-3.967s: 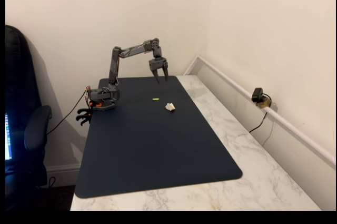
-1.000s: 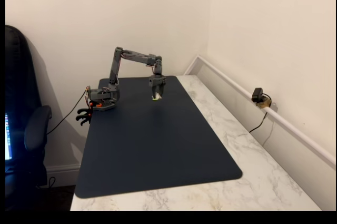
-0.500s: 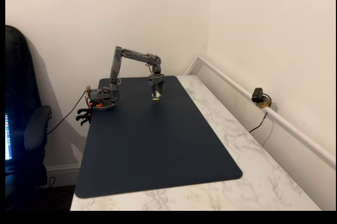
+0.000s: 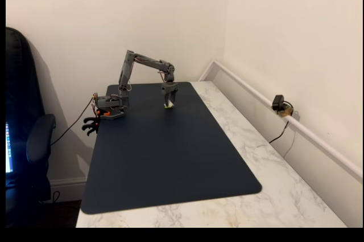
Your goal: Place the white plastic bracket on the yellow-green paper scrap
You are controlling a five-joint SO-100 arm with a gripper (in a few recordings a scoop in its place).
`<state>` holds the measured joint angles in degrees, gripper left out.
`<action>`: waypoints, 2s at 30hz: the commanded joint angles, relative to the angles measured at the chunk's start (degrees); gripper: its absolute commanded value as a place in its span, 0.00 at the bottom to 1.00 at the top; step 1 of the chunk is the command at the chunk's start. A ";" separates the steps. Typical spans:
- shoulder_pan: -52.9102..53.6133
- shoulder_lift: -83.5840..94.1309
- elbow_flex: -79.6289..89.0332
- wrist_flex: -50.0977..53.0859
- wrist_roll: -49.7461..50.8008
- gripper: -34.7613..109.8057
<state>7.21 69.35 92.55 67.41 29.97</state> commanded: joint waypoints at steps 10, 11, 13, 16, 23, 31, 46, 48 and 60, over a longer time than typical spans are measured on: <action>0.79 7.73 2.02 1.76 -1.49 0.47; 0.44 8.96 2.37 2.20 -1.32 0.43; -0.53 11.95 2.46 3.69 -0.70 0.29; -2.55 17.31 2.20 6.33 -0.62 0.24; -6.50 29.71 6.15 8.70 -0.97 0.24; -11.78 43.95 16.26 4.75 -3.69 0.24; -11.43 77.26 55.37 -27.51 -20.04 0.24; -11.60 78.75 59.50 -31.29 -24.52 0.24; -7.82 96.94 78.05 -33.75 -33.22 0.27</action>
<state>-0.97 159.52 167.52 32.34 -2.37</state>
